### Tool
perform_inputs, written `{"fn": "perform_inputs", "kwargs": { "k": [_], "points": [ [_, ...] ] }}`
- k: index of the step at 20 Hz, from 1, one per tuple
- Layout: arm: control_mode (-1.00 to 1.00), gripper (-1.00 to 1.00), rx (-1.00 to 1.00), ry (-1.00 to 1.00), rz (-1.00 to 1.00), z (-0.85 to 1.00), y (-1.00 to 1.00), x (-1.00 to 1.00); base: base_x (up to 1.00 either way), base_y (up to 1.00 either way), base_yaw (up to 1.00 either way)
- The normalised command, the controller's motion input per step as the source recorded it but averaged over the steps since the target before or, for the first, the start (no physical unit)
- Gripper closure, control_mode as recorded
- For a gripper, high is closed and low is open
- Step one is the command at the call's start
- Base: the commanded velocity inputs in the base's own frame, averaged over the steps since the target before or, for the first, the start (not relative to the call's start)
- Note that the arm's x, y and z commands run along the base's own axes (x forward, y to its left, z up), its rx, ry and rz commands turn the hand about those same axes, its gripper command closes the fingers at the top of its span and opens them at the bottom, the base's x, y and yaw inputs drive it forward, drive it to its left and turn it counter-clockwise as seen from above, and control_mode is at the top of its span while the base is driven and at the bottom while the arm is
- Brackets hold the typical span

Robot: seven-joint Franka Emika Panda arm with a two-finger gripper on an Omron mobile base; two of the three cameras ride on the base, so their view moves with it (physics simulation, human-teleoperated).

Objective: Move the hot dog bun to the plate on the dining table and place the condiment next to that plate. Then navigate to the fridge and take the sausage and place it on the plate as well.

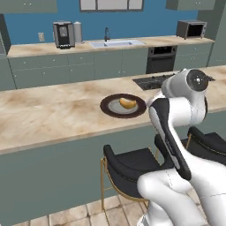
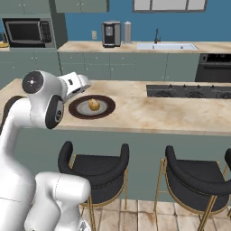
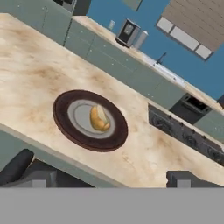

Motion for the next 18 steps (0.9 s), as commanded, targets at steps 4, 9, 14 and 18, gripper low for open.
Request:
{"fn": "perform_inputs", "kwargs": {
  "k": [4,9,14,18],
  "points": [
    [-1.0,-1.0,0.35,-0.06,-0.11,0.28,0.09,-1.0,0.0,0.0,0.0],
    [-1.0,-1.0,0.3,-0.02,-0.11,0.07,0.28,-0.98,0.0,0.0,0.0],
    [-1.0,-1.0,0.1,-0.05,-0.09,0.01,0.32,-0.88,0.0,0.0,0.0],
    [-1.0,-1.0,0.0,-0.06,-0.02,0.0,0.32,-0.5,0.0,0.0,0.0]
  ]
}}
